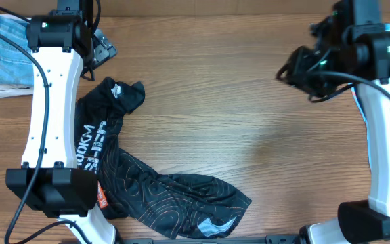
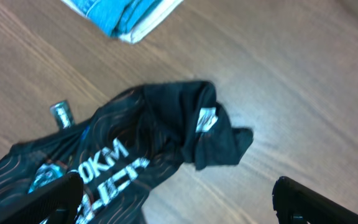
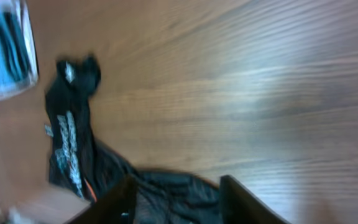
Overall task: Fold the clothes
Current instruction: 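Move the right gripper to the jersey's crumpled lower right part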
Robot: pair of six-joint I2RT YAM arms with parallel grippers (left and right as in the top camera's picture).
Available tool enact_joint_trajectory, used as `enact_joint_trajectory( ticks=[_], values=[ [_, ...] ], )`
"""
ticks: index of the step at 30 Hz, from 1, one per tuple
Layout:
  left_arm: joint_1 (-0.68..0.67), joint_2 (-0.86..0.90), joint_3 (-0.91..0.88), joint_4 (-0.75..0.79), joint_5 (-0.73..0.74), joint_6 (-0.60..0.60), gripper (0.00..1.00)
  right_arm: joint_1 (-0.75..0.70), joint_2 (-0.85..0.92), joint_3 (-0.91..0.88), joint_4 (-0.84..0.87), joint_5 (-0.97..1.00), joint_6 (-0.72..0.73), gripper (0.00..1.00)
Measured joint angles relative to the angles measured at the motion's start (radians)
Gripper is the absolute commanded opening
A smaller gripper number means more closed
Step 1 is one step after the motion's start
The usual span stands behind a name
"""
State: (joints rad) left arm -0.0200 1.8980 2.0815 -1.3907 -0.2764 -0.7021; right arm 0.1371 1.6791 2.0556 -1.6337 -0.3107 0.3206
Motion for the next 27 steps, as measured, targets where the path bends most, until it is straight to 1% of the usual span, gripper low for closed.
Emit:
enact_joint_trajectory(
  ticks=[1, 2, 4, 7, 9, 13, 15, 18, 21, 23, 25, 27],
  values=[
    [0.000, 0.000, 0.000, -0.012, 0.003, 0.003, 1.00, 0.019, 0.000, 0.000, -0.010, 0.000, -0.010, 0.69],
    [0.000, -0.001, 0.000, -0.027, 0.004, 0.003, 1.00, 0.050, 0.000, 0.000, -0.027, 0.001, -0.021, 0.81],
    [0.000, -0.001, 0.000, -0.058, 0.007, 0.008, 1.00, 0.095, 0.000, 0.000, -0.051, 0.001, -0.051, 0.92],
    [0.003, -0.002, 0.000, -0.104, 0.010, 0.024, 1.00, 0.190, 0.000, -0.005, -0.059, 0.000, -0.080, 0.92],
    [0.022, -0.002, 0.000, -0.119, 0.011, 0.030, 1.00, 0.272, 0.000, -0.041, -0.042, -0.001, -0.093, 0.92],
    [0.069, -0.002, 0.000, -0.136, 0.034, 0.036, 1.00, 0.297, 0.000, -0.110, 0.021, -0.003, -0.097, 0.92],
    [0.098, -0.002, 0.000, -0.141, 0.067, 0.064, 1.00, 0.296, 0.000, -0.141, 0.029, -0.003, -0.098, 0.91],
    [0.127, -0.002, 0.000, -0.148, 0.111, 0.117, 1.00, 0.296, 0.000, -0.186, 0.037, -0.009, -0.105, 0.86],
    [0.129, -0.002, 0.000, -0.152, 0.135, 0.153, 1.00, 0.301, 0.000, -0.247, 0.042, -0.044, -0.135, 0.84],
    [0.126, -0.002, 0.000, -0.151, 0.143, 0.163, 1.00, 0.320, 0.000, -0.310, 0.053, -0.068, -0.159, 0.82],
    [0.126, -0.002, 0.000, -0.147, 0.151, 0.172, 1.00, 0.363, 0.000, -0.386, 0.098, -0.085, -0.174, 0.81],
    [0.127, -0.002, 0.000, -0.141, 0.153, 0.179, 1.00, 0.414, 0.000, -0.461, 0.143, -0.093, -0.183, 0.78]
  ],
)
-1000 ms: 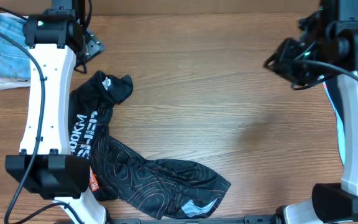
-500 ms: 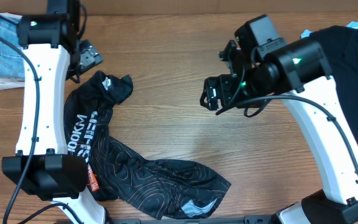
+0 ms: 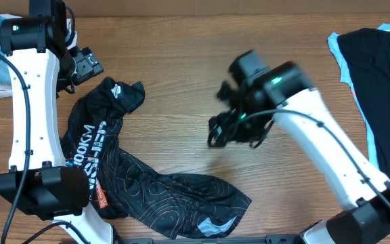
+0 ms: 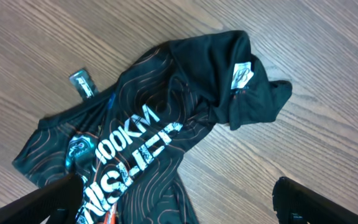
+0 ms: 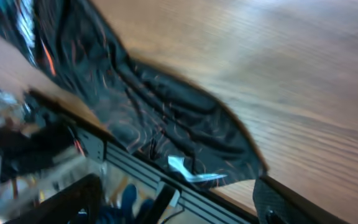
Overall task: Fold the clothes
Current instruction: 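Move the right gripper to the jersey's crumpled lower right part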
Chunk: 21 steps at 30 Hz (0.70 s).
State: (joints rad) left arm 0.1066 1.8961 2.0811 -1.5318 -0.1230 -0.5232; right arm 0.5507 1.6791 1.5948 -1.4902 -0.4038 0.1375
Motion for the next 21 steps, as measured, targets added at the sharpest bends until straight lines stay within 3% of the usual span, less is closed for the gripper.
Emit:
enact_joint_trajectory(
  ticks=[11, 21],
  values=[
    [0.000, 0.000, 0.000, 0.002, 0.000, 0.004, 1.00, 0.208, 0.000, -0.288, 0.229, -0.082, 0.026, 0.60],
    [0.000, 0.000, 0.000, -0.010, -0.001, 0.004, 1.00, 0.343, 0.038, -0.397, 0.403, -0.255, 0.051, 0.59]
  ],
)
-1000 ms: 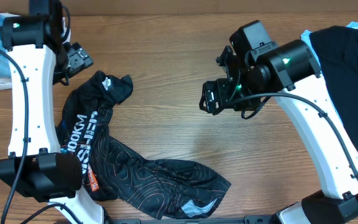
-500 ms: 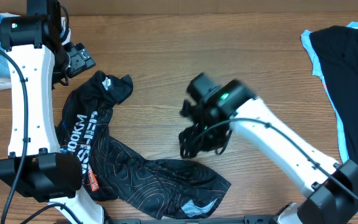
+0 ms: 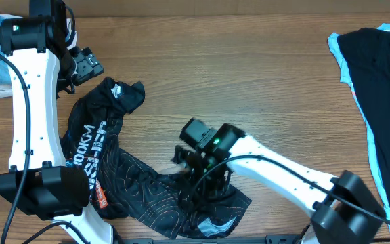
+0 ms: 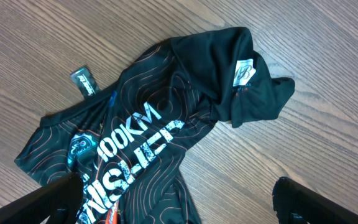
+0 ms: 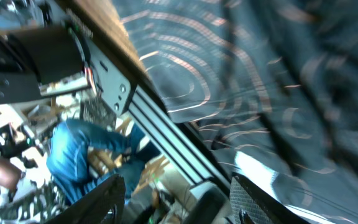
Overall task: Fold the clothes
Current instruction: 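Move the right gripper to the jersey's crumpled lower right part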
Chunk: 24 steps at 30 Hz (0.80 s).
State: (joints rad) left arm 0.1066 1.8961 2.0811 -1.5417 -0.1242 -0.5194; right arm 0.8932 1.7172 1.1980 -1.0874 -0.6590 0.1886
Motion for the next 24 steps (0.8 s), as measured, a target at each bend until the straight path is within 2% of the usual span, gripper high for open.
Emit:
enact_joint_trajectory(
  ticks=[6, 24],
  values=[
    [0.000, 0.000, 0.000, -0.007, 0.000, 0.000, 1.00, 0.069, 0.062, -0.010, 0.013, -0.015, 0.014, 0.61],
    [0.000, 0.000, 0.000, -0.031, 0.000, 0.000, 1.00, 0.062, 0.076, -0.011, 0.094, 0.148, 0.020, 0.68]
  ],
)
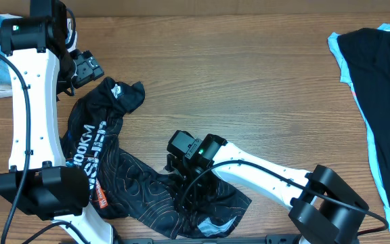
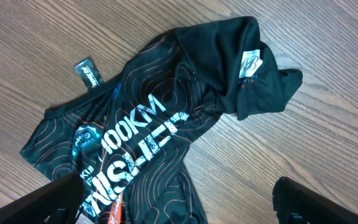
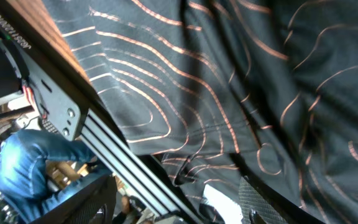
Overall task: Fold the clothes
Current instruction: 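Move the right gripper to the jersey's crumpled lower right part, then grasp the jersey fabric with the right gripper and lift it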
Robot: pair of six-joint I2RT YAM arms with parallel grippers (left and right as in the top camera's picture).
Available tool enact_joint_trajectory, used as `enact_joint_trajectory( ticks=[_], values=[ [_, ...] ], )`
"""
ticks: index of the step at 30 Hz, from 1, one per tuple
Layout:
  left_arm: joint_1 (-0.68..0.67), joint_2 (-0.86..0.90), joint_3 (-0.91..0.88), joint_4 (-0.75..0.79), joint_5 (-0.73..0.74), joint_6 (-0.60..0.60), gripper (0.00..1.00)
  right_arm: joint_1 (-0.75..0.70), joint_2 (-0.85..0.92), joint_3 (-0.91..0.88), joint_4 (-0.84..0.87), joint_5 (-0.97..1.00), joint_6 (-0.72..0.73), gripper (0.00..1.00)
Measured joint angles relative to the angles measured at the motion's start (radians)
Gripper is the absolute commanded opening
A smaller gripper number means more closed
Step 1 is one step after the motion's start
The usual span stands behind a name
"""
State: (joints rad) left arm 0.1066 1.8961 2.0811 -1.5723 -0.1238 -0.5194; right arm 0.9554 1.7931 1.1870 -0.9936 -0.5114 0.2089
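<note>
A black jersey (image 1: 114, 159) with orange contour lines and white "100KM" lettering lies crumpled from the upper left down to the front edge. Its collar end with a white label (image 2: 251, 64) shows in the left wrist view. My left gripper (image 1: 81, 68) hangs open above and left of the collar, with its fingers (image 2: 55, 198) far apart and nothing between them. My right gripper (image 1: 192, 191) is open and low over the jersey's lower end (image 3: 229, 93). Its fingers (image 3: 272, 200) are spread just above the cloth by the table's front edge.
Folded blue jeans lie at the far left corner. A black shirt with a light blue trim (image 1: 378, 102) is spread at the right edge. A metal rail (image 3: 98, 168) runs along the table's front edge, close under the right gripper.
My right gripper has come closer to the jersey's lower end and shifted slightly left. It is still open. The left arm has hardly moved.
My right arm was first raised at the far right, with the left gripper over the jersey's collar. Then the right arm stood over the table's middle and the left arm had drawn back left. Afterwards the right gripper was over the jersey's lower end, and now it is closer.
</note>
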Motion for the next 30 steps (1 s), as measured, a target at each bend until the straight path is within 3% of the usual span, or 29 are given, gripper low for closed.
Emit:
enact_joint_trajectory(
  ticks=[12, 30],
  values=[
    [0.000, 0.000, 0.000, -0.011, 0.028, 0.000, 1.00, -0.029, 0.039, 0.000, -0.023, 0.011, 0.000, 0.77],
    [0.000, 0.000, 0.000, -0.010, 0.095, 0.003, 1.00, -0.056, 0.045, 0.000, 0.005, -0.095, 0.001, 0.79]
  ],
)
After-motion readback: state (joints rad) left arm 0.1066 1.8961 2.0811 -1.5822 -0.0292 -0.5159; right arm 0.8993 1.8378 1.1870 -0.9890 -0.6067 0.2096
